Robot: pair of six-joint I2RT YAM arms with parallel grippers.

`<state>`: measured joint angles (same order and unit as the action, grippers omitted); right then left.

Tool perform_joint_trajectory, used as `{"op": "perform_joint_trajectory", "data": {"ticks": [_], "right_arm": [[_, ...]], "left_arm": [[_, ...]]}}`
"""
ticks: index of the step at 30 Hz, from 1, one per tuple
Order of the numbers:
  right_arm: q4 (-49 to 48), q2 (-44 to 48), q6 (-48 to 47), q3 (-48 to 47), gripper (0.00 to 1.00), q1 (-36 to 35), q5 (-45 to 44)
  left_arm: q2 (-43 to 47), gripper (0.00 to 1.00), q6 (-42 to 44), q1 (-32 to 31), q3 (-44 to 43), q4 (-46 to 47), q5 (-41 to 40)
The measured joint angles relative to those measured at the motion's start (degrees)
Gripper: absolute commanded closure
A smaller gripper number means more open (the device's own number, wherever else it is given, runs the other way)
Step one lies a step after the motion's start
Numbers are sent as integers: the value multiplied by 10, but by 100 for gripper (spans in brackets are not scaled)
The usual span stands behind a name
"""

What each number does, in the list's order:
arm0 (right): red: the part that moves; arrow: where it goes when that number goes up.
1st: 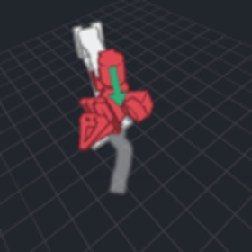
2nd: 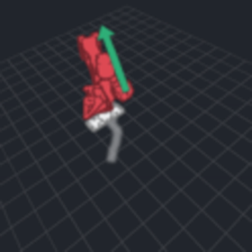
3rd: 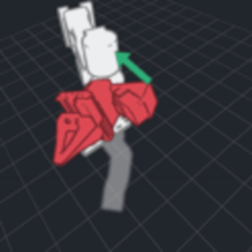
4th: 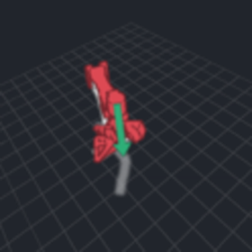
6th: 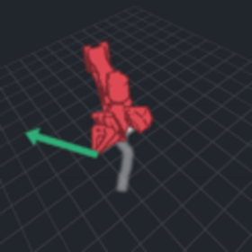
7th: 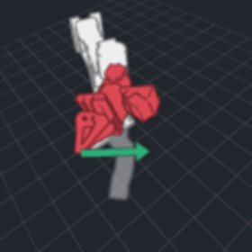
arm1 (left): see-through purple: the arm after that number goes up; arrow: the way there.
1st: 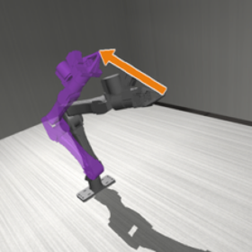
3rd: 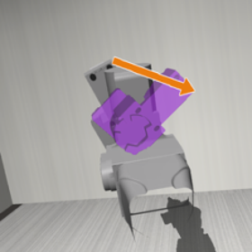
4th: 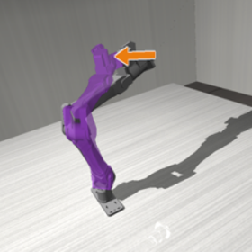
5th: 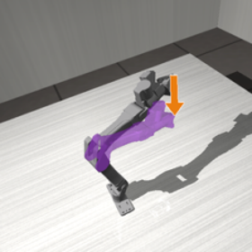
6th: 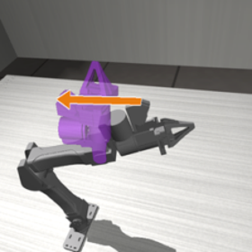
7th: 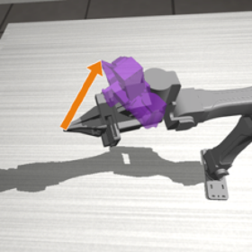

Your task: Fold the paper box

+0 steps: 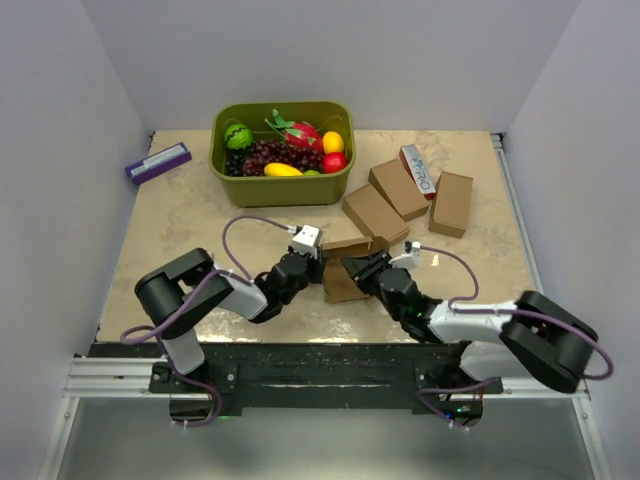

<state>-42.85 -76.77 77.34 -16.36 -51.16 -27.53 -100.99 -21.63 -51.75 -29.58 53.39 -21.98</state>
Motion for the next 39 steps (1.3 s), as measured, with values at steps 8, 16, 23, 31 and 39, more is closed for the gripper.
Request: {"op": "perform_joint_trajectory", "data": {"ticks": [8,16,23,31,39], "right_arm": [[245,265,-112,-20,22,-5,6],[466,359,-281,-114,9,-5,-34],[551,301,-386,-152,19,-5,-18],[550,301,-427,-141,22,-5,1],[531,282,-449,-116,29,-5,13]], "left_arm": [[75,100,8,86,1,-115,109],[186,100,43,127,0,-276,238],[279,100,48,143,-2,-372,305],[301,100,47,147,-3,-431,330],[326,100,47,147,-3,-453,341]]}}
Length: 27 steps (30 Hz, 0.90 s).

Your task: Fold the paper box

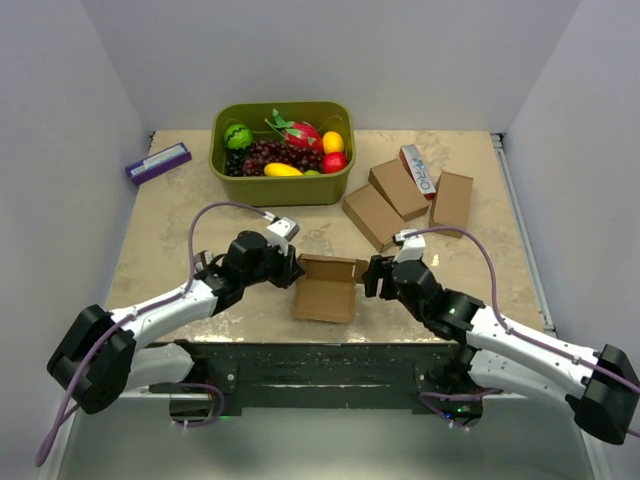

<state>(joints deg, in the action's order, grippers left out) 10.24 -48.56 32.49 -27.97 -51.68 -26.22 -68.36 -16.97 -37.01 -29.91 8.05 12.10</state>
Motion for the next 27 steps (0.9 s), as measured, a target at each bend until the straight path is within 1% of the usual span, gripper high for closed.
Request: {"op": "perform_joint_trajectory", "data": {"ticks": [3,4,6,7,8,9,11,12,13,15,18,23,27], "right_arm": [[-15,-12,-6,7,35,0,11],[-20,-16,-7,9,41,0,16],[-32,-26,-12,11,47,0,23],[-39,-31,-15,12,56,0,29],[-46,-36,-18,13,61,0,34],[-53,-40,-21,14,70,0,38],[-69,-43,-26,19,82,0,51],[-75,-43,-27,21,90,0,57],[-79,-43,-27,22,93,0,63],[-86,-43,-30,22,98,0,69],[-88,-45,-29,23,100,-2,78],[-94,-67,-17,23,100,-21,60],[-95,-102,-1,17,100,-56,20]], "left_arm": [[11,100,0,0,0,-2,3],[14,100,0,0,0,-2,3],[17,100,0,0,0,-1,7],[17,100,0,0,0,-1,9],[17,100,0,0,0,-1,11],[17,100,0,0,0,-1,13],[17,100,0,0,0,0,18],[17,100,0,0,0,0,19],[17,100,-1,0,0,1,20],[12,100,-3,2,0,4,18],[0,100,-10,4,-1,14,9],[-27,100,-22,-1,-14,20,-19],[-54,100,-26,-25,-27,16,-61]]}}
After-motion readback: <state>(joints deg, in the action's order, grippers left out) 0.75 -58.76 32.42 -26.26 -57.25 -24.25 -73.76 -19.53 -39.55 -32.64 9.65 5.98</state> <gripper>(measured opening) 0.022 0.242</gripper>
